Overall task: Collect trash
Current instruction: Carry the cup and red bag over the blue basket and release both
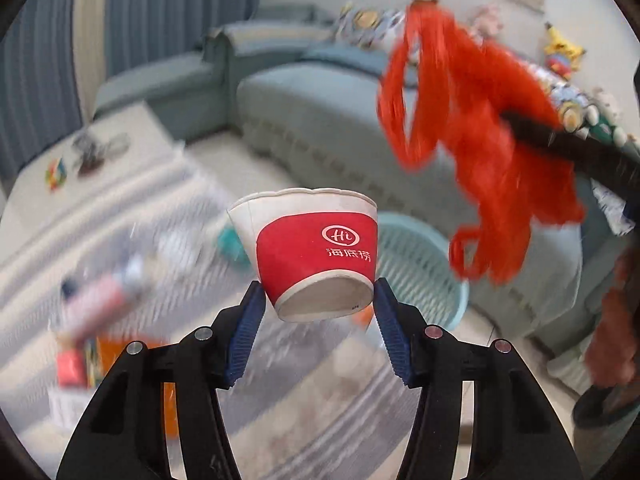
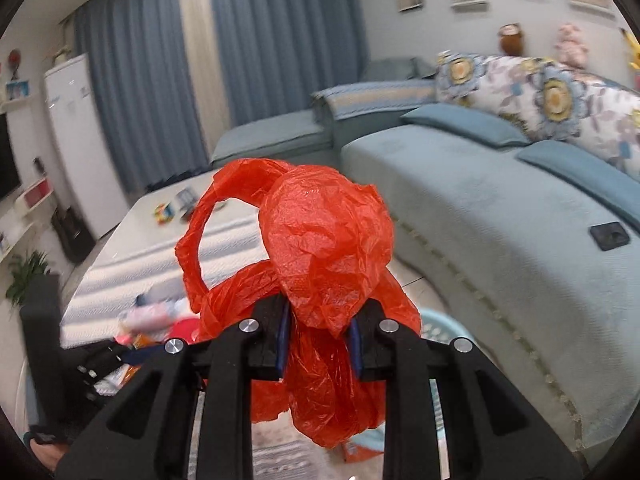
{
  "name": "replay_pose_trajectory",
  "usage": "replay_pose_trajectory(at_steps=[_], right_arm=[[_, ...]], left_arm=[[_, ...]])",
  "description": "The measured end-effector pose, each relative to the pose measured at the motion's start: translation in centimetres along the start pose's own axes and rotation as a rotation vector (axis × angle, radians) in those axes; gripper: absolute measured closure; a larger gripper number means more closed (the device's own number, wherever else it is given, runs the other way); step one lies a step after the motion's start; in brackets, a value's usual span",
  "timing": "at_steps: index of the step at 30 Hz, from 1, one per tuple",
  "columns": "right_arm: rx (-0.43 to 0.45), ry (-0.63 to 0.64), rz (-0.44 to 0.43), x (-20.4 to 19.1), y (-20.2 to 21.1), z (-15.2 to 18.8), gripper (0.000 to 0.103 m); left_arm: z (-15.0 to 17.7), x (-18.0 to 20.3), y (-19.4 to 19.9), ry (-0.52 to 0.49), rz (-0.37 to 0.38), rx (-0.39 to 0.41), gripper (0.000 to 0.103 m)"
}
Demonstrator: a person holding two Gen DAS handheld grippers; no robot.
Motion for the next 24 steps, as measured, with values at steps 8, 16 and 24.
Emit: replay_pose_trajectory(at_steps=[8,16,24], right_arm=[[-0.121,-0.167,0.153,8.4,-4.5,2.6,0.083],[-0.331,-0.312,0.198,12.6,-12.0,10.0,0.081],[-0.395,-0.375,0.186,13.4,-14.3,12.8,0.061]], left_arm=[[-4.2,5.6,-5.6,-0.071,0.076,0.008,0.049],[-0.4,5.7,-14.2,-0.077,0.097,-0.160,0.049],[1.1,4.4,-16.3,-0.051,0.112,-0.211,0.032]])
Point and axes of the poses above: each gripper's, at about its wrist camera, not at the fingertips, and y roughly against the way its jaws point, x to its right, z to its underside, the point moved 3 cm from there along -y, roughly the way its jaws point, and after that the axes turned 3 degrees about -x, right-handed, at the moved point
